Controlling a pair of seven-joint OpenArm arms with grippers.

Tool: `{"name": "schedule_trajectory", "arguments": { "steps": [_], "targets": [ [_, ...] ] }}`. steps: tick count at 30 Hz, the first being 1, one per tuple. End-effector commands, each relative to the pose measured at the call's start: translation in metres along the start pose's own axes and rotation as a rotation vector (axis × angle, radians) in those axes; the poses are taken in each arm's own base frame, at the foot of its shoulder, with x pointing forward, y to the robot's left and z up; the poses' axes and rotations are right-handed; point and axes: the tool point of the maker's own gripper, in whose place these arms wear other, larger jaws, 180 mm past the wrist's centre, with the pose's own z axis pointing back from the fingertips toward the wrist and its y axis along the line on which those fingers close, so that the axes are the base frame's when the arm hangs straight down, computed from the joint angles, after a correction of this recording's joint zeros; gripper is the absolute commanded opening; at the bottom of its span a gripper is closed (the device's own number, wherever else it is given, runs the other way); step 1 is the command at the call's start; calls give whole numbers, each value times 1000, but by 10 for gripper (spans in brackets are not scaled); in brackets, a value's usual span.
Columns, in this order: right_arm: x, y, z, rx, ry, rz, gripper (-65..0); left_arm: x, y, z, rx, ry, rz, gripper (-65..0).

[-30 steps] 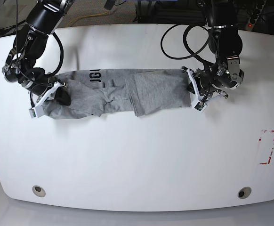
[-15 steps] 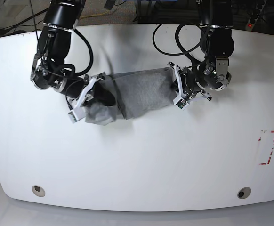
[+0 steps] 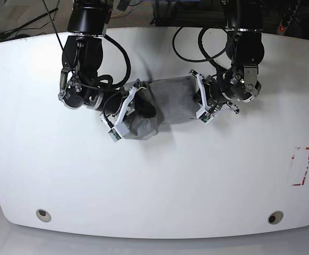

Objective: Fold the T-shirt properly
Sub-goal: 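Fold the strip end held by the right gripper toward the left gripper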

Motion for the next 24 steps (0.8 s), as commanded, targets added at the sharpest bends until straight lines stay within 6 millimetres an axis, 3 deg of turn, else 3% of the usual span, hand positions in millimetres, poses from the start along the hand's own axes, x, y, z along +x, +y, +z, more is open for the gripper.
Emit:
{"name": "schedule_trajectory", "arguments": {
  "steps": [1,4,8,12,17,24],
  "targets": [
    [24,5,2,18,-61,46,-650,2,3,2,11,4,-9,-612],
    [20,4,-1,23,-50,35,-645,1,2,1,10,6,-8,-612],
    [21,4,-2,25,-60,27,-561,2,2,1,9,5,-7,-612],
    [24,12,-8,51,-72,44,-385,2,2,1,9,5,-7,-612],
    [11,25,-31,122,-50,12,-179,3,3,1,10,3,-8,-612],
    [15,48,-46,164,-54,0,-162,4,3,2,12,-1,-10,-612]
  ]
}}
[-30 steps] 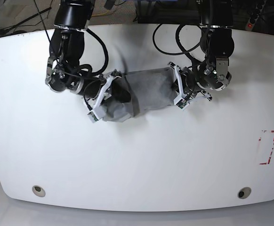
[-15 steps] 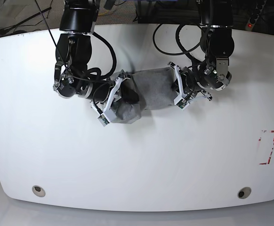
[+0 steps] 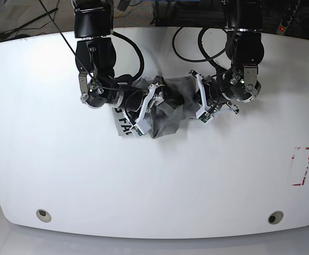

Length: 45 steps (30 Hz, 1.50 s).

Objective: Fold the T-shirt properly
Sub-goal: 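Fold the strip end held by the right gripper toward the left gripper, then grasp the folded bundle with both grippers and compress it together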

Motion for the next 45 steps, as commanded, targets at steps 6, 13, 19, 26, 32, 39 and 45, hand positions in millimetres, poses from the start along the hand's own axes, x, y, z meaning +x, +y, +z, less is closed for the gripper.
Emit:
{"name": "schedule_trajectory", "arguments": {
  "steps": [6,13,19,26,32,39,45],
  "targets": [
    [31,39,10,53,-35,212,-162,4,4,3,14,-1,-13,-612],
    [24,24,21,16,-2,230,-162,5,5,4,18,-2,-13,-612],
    [35,15,40,-30,-25,278,-162,20,12,18,59,-56,-32,-612],
    [25,1,47,-69,-19,251,-162,43,49,68,225,-170,-20,-612],
    [15,-38,50,-210,6,249,-211,50,70,96,319,-213,-18,-612],
    [13,-73,44,-269,-2,212,-441,90,26,77,212,-239,-206,-612],
    [10,-110,44,-304,3,108,-442,91,-14,41,72,-192,-277,-612]
  ]
}}
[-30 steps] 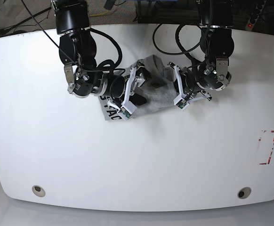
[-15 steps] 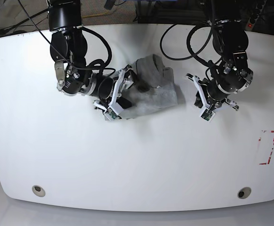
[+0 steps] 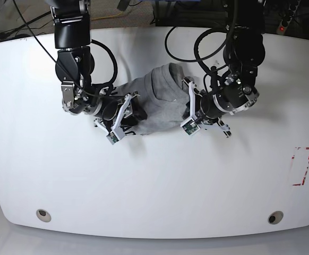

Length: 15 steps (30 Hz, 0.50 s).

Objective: Fold the T-shirt properly
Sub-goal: 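Grasp the folded bundle with both grippers and compress it together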

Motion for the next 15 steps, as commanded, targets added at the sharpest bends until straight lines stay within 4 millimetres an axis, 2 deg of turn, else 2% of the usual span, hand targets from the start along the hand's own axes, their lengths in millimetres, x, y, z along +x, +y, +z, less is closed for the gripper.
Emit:
{"name": "schedule_trajectory", "arguments": {
  "steps": [1,3,6,12,15],
  "targets": [
    [15,-16,2,-21,-35,-18,-442,8,-5,-16,-43,-19,-1,-612],
    [20,-18,4,-27,-48,-22,-442,8,-7,-28,-70,-28,26,-612],
    [32,-19,14,-42,-71,4,-442,-6,-3,-39,-90,4,45,-612],
    [41,-27,30,-84,-62,31,-442,-18,13,-45,-84,4,51,-612],
    [43,-28,33,-90,-67,44,-442,-20,31,-42,-44,-1,63,-612]
  ]
}}
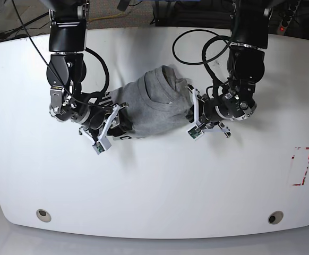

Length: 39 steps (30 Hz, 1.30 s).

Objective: Fold the T-shirt properly
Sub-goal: 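Grasp the folded bundle with both grippers and compress it together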

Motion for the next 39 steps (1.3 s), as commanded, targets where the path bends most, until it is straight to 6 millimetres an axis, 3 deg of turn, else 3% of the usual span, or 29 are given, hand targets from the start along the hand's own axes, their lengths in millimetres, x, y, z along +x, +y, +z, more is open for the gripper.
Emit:
{"name": "schedule_trajectory", "arguments": {
  "steps": [1,4,7,10,14,18,25,33,37,39],
  "targets": [
    [24,-2,11,-4,-60,48,-442,16,36,13,85,-64,29,-612],
    [31,1,16,-10,-76,73,-442,13,56,24,138,-80,74,-612],
    [32,2,21,-17,-85,86,-442,24,74,42,198,-125,81,-612],
    [32,-1,22,-27,-80,91,-442,34,77,56,234,-161,58,-612],
    [36,-11,25,-55,-71,117,-442,43,54,61,217,-189,18,-612],
    [35,-27,18,-94,-31,119,-442,56,6,50,124,-212,-45,-612],
    [41,-53,1,-113,-35,75,-442,56,-75,35,-52,-202,-139,-612],
    [24,-70,-14,-122,-26,11,-445,38,-93,26,-99,-159,-114,-612],
    [9,-76,-20,-137,-4,6,-445,13,-89,10,-121,-87,-77,-612],
    [5,-75,-20,-133,6,12,-447,10,-74,6,-99,-72,-55,-612]
  ]
}}
